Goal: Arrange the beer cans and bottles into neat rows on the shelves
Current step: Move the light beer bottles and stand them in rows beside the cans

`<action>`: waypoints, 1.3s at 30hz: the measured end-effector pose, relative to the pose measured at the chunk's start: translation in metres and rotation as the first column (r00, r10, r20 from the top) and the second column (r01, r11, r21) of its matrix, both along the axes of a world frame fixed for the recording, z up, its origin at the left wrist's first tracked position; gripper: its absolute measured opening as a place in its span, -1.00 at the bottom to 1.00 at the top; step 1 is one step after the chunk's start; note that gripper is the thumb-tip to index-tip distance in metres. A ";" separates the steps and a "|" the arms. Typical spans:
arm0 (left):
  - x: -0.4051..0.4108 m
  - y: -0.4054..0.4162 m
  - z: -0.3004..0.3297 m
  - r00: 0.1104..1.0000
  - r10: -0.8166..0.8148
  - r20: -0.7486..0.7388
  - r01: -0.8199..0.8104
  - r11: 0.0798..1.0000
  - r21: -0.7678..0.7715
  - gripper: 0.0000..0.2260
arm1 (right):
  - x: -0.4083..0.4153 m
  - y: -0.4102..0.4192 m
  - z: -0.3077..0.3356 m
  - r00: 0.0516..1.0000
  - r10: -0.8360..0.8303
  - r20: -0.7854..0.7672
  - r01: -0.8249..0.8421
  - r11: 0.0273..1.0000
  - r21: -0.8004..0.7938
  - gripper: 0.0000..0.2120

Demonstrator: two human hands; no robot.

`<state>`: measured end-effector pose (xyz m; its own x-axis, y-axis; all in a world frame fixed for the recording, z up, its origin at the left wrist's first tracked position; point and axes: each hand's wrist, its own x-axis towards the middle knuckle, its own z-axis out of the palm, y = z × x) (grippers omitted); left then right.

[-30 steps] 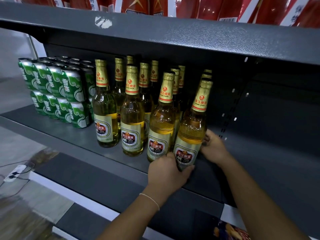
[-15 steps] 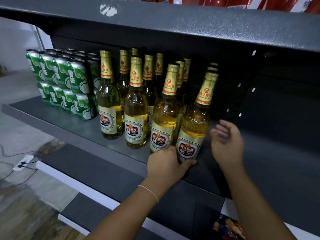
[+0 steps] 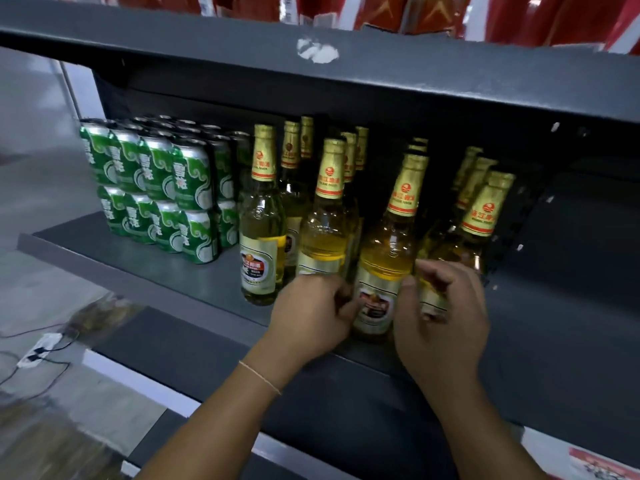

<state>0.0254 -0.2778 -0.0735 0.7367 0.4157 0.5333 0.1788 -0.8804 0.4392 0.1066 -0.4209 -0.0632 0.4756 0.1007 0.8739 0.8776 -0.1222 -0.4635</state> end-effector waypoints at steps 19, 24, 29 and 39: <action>-0.032 0.177 -0.037 0.965 -0.263 -0.004 0.221 0.819 -0.530 -0.49 | -0.071 0.145 -0.071 0.938 -0.170 -0.302 0.082 0.956 -0.281 -0.90; -0.033 0.176 -0.037 0.966 -0.254 0.056 0.243 0.805 -0.541 -0.49 | -0.065 0.138 -0.070 0.911 -0.301 -0.280 0.244 0.944 -0.222 -0.73; -0.032 0.178 -0.040 0.961 -0.267 0.080 0.269 0.813 -0.516 -0.48 | -0.065 0.149 -0.080 0.919 -0.283 -0.275 0.215 0.943 -0.254 -0.82; -0.030 0.178 -0.041 0.949 -0.302 0.087 0.300 0.784 -0.543 -0.48 | -0.065 0.158 -0.094 0.941 -0.268 -0.204 0.189 0.922 -0.337 -0.60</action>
<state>-0.0044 -0.0997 -0.1141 0.8749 0.3924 0.2838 -0.0520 -0.5065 0.8607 0.0418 -0.2625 -0.1571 0.7105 0.2091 0.6719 0.6739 -0.4772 -0.5640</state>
